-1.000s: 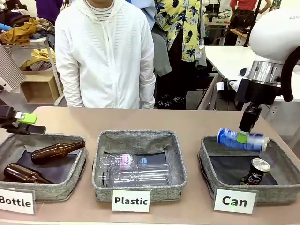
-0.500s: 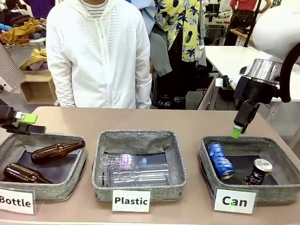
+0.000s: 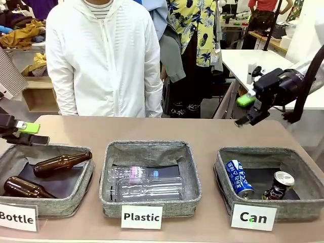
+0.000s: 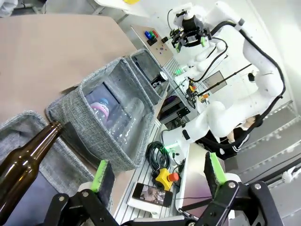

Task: Sort the can waste into the basket.
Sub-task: Pick up the can waste from the table and place it in the right Fabric basket.

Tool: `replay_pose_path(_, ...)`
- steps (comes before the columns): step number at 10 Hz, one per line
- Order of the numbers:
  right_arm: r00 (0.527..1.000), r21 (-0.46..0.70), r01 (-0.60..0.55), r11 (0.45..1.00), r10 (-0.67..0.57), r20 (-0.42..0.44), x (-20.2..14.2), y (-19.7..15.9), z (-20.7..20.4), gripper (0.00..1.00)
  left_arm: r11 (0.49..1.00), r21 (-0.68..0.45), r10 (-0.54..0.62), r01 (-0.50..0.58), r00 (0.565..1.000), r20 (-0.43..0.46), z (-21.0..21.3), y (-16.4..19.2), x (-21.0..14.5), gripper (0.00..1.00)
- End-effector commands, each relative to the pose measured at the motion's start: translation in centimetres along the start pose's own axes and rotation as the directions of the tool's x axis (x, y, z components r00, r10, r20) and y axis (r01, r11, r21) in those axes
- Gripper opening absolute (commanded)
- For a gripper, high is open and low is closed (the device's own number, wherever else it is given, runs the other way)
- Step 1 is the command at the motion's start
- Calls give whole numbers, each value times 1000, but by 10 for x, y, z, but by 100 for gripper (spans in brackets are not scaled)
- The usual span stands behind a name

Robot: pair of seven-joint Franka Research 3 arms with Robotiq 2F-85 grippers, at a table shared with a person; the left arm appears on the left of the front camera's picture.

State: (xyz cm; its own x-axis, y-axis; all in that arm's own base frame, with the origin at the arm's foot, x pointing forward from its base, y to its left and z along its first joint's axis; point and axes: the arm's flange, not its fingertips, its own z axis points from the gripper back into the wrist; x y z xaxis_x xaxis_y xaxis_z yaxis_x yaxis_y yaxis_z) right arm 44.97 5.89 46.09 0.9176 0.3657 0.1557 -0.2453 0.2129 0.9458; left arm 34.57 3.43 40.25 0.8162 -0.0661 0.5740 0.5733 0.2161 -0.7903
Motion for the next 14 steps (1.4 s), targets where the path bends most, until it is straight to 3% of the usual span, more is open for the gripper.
replay_pose_path(1, 958, 254, -174, 952, 104, 268, -6, -33, -17, 100, 1000, -7, -8, 8, 1000, -8, 4, -2, -2, 100)
replay_pose_path(2, 961, 100, -222, 970, 201, 188, -3, -41, -21, 100, 1000, -7, -8, 8, 1000, -8, 4, -2, -2, 100)
replay_pose_path(3, 963, 37, -198, 980, 187, 192, 6, -39, -24, 100, 1000, -7, -8, 8, 1000, -8, 4, -2, -2, 100)
replay_pose_path(4, 983, 164, -90, 982, 61, 172, -3, -34, -6, 100, 1000, -7, -8, 8, 1000, -8, 4, -2, -2, 100)
replay_pose_path(14, 983, 164, -90, 982, 61, 172, -3, -34, -6, 100, 1000, -7, -8, 8, 1000, -8, 4, -2, -2, 100)
